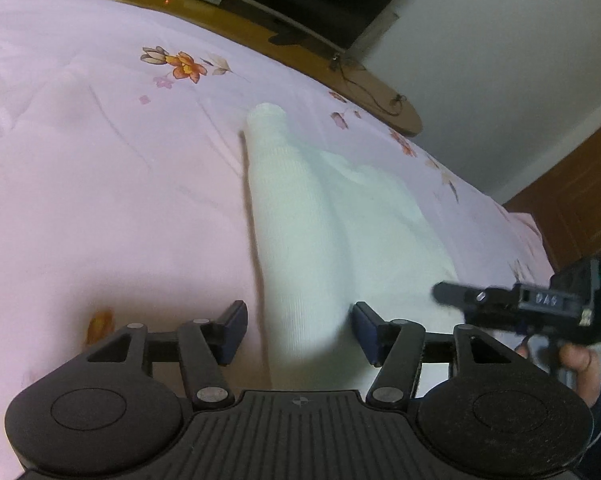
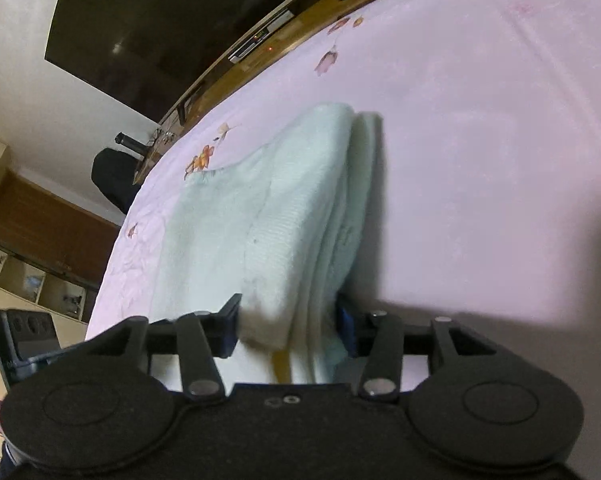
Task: Fold small clothes
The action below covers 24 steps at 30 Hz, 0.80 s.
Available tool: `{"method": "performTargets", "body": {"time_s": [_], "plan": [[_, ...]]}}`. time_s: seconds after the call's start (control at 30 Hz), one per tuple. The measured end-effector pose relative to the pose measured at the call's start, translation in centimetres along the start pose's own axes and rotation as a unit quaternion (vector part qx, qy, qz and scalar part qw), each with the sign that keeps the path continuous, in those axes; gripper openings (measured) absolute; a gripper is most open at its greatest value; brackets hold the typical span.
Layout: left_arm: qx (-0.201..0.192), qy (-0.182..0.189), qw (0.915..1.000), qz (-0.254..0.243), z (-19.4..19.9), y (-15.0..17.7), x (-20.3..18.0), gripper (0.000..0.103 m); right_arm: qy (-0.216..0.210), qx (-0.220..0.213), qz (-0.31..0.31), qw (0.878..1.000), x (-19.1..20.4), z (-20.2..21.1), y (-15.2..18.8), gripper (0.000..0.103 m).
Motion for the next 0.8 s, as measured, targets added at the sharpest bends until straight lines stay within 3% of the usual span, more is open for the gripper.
{"method": "performTargets", "body": {"time_s": [0.13,0.2,0.23,0.27,0.3,0.33,0.4,0.47,0.53,0.6,0.67,0.73,0.77,0.8], "plan": [[0.002,0.031,0.9995,0.012,0.6,3.3,-0.3,0.058,0.010,0.003,0.007,1.000,0.0,3.0,2.1,0.062],[0.019,0.090,0.9938,0.063,0.1,4.4,0.1,0.058,0.016,0.031,-0.001,0.999,-0.2,2.7,4.7,0.061],[0.028,0.112,0.9900,0.081,-0.1,4.9,0.2,0.057,0.012,0.026,0.002,1.000,0.0,3.1,5.8,0.061],[0.029,0.114,0.9900,0.079,-0.2,5.3,0.2,0.040,0.001,0.035,-0.007,0.999,0.4,3.1,6.7,0.057],[0.038,0.101,0.9912,0.076,-0.4,5.5,0.3,0.022,-0.007,0.041,-0.014,0.999,0.5,3.0,7.4,0.037],[0.044,0.104,0.9898,0.088,-0.5,5.6,0.5,0.021,-0.015,0.055,-0.031,0.998,0.4,2.6,8.1,0.020],[0.042,0.134,0.9851,0.099,0.4,5.4,0.5,0.017,-0.038,0.049,-0.067,0.996,-0.1,2.7,8.3,0.017],[0.044,0.114,0.9897,0.075,1.1,5.7,0.5,0.017,-0.070,0.038,-0.093,0.992,-0.1,4.1,8.3,0.016],[0.046,0.062,0.9967,0.026,1.1,6.5,0.4,0.018,-0.060,0.039,-0.082,0.994,0.2,5.0,8.9,0.016],[0.014,0.032,0.9994,-0.008,2.0,7.3,-0.3,0.024,-0.004,0.052,-0.044,0.998,-0.5,4.5,10.2,0.015],[-0.013,-0.004,0.9992,-0.038,3.0,8.3,-0.9,0.032,-0.007,0.030,-0.035,0.999,-0.7,5.3,10.7,0.016],[-0.038,-0.038,0.9959,-0.073,4.1,9.6,-1.9,0.059,-0.013,0.019,-0.067,0.997,-1.2,6.5,11.3,0.023],[-0.044,-0.050,0.9935,-0.092,4.5,10.2,-2.6,0.085,-0.011,0.015,-0.072,0.997,-1.3,6.9,11.7,0.023],[-0.046,-0.077,0.9893,-0.115,4.7,11.0,-3.4,0.103,-0.004,0.012,-0.070,0.997,-1.4,7.7,12.3,0.023]]}}
Point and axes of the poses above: each gripper's, at about its wrist camera, not at the fingertips, and z roughly against the way its jaws point, x to its left, y to its underside, the point moved 6 cm from there along -z, roughly the way its jaws point, and after that the axes turned 7 degrees about -y, right-handed, at the moved point
